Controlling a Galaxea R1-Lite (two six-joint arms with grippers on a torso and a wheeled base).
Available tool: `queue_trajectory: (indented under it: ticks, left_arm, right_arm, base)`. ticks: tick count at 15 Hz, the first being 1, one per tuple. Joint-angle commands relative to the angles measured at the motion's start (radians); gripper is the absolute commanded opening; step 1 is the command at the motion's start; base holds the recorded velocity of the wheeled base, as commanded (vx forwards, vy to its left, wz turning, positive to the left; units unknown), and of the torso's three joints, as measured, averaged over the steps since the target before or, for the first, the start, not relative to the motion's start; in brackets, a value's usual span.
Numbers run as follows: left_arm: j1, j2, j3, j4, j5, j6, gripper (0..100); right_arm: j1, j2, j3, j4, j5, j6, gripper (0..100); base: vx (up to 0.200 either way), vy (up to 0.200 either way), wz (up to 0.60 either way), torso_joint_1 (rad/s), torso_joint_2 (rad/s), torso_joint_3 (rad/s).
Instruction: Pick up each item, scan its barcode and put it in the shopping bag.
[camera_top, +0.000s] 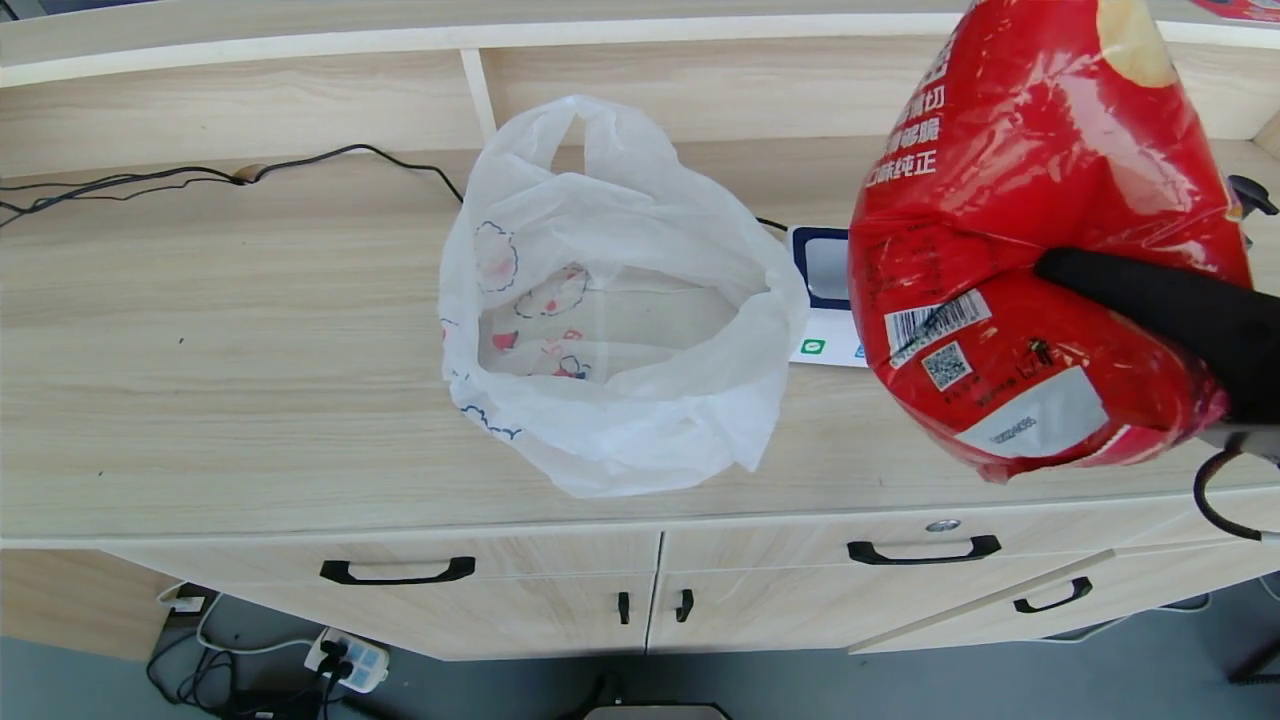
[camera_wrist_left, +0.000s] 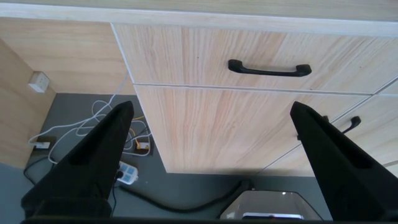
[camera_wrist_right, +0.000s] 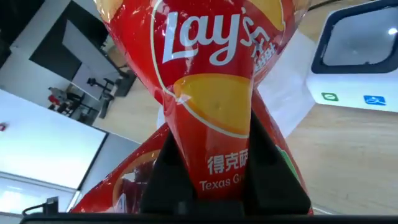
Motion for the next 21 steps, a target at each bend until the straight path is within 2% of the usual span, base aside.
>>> queue_trajectory:
  ticks: [1, 5, 8, 14, 17, 21]
  left_arm:
    - [0.0, 0.002, 0.0, 0.0, 0.0, 0.0, 100]
    - [0.0, 0.002, 0.0, 0.0, 0.0, 0.0, 100]
    - [0.0, 0.002, 0.0, 0.0, 0.0, 0.0, 100]
    - [0.0, 0.002, 0.0, 0.0, 0.0, 0.0, 100]
    - [0.0, 0.002, 0.0, 0.0, 0.0, 0.0, 100]
    - [0.0, 0.002, 0.0, 0.0, 0.0, 0.0, 100]
  right_arm:
    - [0.046, 0.044, -0.047, 0.005, 0.004, 0.008, 0]
    - [0.091, 0.097, -0.109, -0.044, 0.069, 0.022, 0]
    - [0.196, 0.093, -0.098, -0.084, 0.089, 0.025, 0]
    - [0.333, 0.077, -0.061, -0.148, 0.09, 0.033, 0]
    - [0.37, 0.07, -0.069, -0.153, 0.09, 0.04, 0]
    - [0.37, 0.07, -0.073, -0.157, 0.09, 0.065, 0]
  base:
    - [0.0, 0.0, 0.0, 0.0, 0.0, 0.0]
    - [0.0, 0.0, 0.0, 0.0, 0.0, 0.0]
    - [0.0, 0.0, 0.0, 0.0, 0.0, 0.0]
    - [0.0, 0.0, 0.0, 0.0, 0.0, 0.0]
    - [0.0, 0.0, 0.0, 0.0, 0.0, 0.0]
    - [0.0, 0.0, 0.0, 0.0, 0.0, 0.0]
